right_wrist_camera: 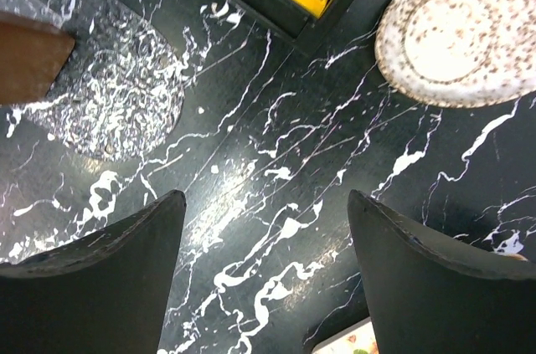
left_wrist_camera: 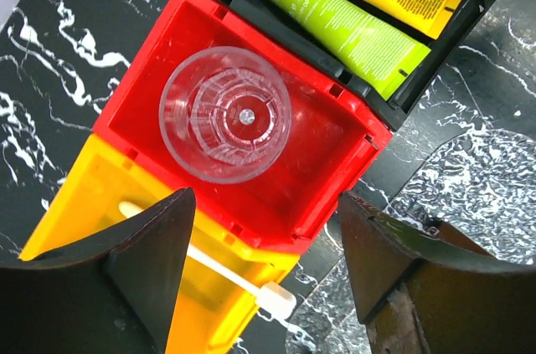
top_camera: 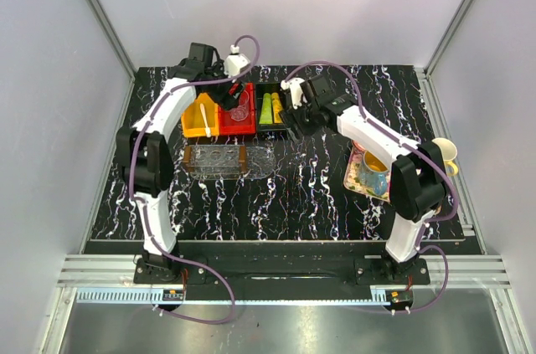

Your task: Prepare toiletry sets of a toothbrush and toothpaste on the tray

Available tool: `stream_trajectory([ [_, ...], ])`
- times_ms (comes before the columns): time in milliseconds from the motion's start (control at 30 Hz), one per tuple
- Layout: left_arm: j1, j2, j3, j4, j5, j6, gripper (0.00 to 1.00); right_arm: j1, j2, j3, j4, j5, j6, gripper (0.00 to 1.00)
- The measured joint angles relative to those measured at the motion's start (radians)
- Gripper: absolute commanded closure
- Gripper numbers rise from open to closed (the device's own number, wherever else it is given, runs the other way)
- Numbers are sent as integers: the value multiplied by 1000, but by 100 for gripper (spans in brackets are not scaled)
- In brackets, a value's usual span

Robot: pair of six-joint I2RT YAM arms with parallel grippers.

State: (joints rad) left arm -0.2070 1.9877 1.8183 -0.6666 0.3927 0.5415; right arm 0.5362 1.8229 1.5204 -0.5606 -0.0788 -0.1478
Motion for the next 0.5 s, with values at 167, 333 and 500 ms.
stream_trajectory([
  [167,-42,76,79,-43,-19,120,29,-17,-16,-35,-13,-25,-14,17],
  [333,-74,150,142,-77,-45,208,30,-42,-20,-53,-14,-45,-22,18],
  [500,-80,201,170,-108,-68,255,31,-62,-21,-57,-13,-51,-27,18],
])
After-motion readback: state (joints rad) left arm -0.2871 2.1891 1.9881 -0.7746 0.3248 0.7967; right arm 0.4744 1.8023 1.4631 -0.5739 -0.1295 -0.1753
